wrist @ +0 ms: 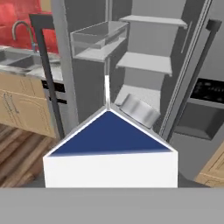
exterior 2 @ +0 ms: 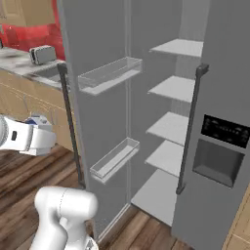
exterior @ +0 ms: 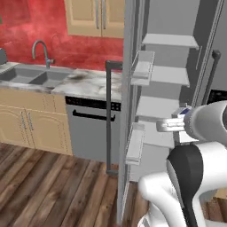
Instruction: Take a sugar cube from the saucer and place it inside the coffee. Then, grab milk from the fridge and place it next to the coffee on the counter to sweeten the coffee.
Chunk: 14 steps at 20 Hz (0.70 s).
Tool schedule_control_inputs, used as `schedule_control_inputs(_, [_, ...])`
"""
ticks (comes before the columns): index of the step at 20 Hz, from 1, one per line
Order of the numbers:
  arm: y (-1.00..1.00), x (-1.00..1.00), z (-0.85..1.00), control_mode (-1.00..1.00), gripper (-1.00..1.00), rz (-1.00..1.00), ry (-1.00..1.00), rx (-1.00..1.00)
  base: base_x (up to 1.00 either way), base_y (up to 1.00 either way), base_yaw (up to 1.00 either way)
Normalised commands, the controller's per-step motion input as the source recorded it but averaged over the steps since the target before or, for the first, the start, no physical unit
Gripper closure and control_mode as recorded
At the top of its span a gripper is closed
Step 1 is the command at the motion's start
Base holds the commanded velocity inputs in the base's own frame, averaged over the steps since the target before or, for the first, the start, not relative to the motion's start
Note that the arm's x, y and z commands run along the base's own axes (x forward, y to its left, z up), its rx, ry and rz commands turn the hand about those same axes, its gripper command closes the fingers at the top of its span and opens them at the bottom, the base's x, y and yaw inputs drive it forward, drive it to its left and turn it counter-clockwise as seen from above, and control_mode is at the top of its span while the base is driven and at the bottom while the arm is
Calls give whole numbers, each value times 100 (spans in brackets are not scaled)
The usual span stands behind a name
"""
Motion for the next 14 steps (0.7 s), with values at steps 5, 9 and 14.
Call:
schedule_control_inputs(5, [0,0,0,100,100,0,0,0,-75,100,46])
schedule_control_inputs(9, [0,0,0,100,100,0,0,0,-30,100,52])
schedule_control_inputs(14, [0,0,0,100,100,0,0,0,21,100,42])
